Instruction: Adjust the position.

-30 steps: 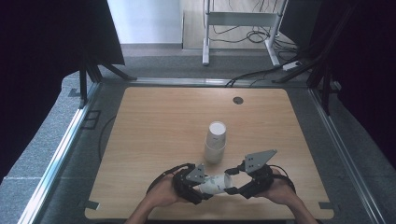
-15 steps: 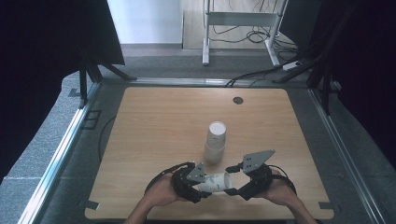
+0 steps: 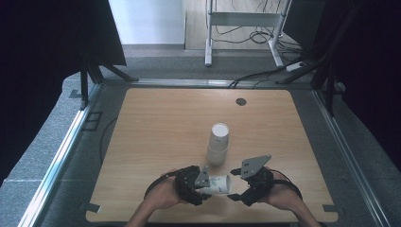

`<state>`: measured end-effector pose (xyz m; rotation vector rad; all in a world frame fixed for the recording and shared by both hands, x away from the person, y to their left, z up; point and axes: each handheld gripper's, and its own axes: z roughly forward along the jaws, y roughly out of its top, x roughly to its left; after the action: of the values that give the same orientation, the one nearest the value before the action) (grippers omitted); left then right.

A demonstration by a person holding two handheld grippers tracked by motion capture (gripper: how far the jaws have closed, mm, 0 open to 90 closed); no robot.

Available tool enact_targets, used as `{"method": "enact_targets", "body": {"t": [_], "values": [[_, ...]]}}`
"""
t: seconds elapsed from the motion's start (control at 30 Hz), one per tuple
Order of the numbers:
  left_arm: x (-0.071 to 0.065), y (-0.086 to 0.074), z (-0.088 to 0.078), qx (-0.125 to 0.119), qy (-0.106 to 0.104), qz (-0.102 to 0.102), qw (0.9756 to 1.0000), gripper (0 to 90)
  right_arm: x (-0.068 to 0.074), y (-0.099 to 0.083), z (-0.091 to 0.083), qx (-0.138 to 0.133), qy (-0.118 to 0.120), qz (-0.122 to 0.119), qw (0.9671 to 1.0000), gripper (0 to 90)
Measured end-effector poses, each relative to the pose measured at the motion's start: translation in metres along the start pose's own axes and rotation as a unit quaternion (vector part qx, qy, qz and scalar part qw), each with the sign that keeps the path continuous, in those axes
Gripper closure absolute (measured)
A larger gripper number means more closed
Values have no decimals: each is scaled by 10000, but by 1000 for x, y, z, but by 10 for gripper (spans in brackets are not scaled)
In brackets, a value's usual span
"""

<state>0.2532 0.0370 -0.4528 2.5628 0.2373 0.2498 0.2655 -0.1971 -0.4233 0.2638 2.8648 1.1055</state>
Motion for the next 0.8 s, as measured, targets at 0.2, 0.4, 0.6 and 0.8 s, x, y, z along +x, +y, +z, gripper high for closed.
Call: {"method": "enact_targets", "body": {"t": [0.2, 0.4, 0.6, 0.8], "values": [[-8, 6, 3, 190, 241, 247, 9992, 384, 3, 2, 5, 282, -29, 49, 9996, 218], [-14, 11, 6, 313, 322, 397, 9982, 383, 6, 4, 12, 589, -94, -105, 9982, 220], [-19, 16, 8, 450, 426, 575, 9964, 382, 12, 8, 21, 843, -145, -250, 9960, 225], [-23, 19, 11, 570, 482, 690, 9948, 381, 16, 12, 30, 1047, -215, -478, 9931, 242]]}}
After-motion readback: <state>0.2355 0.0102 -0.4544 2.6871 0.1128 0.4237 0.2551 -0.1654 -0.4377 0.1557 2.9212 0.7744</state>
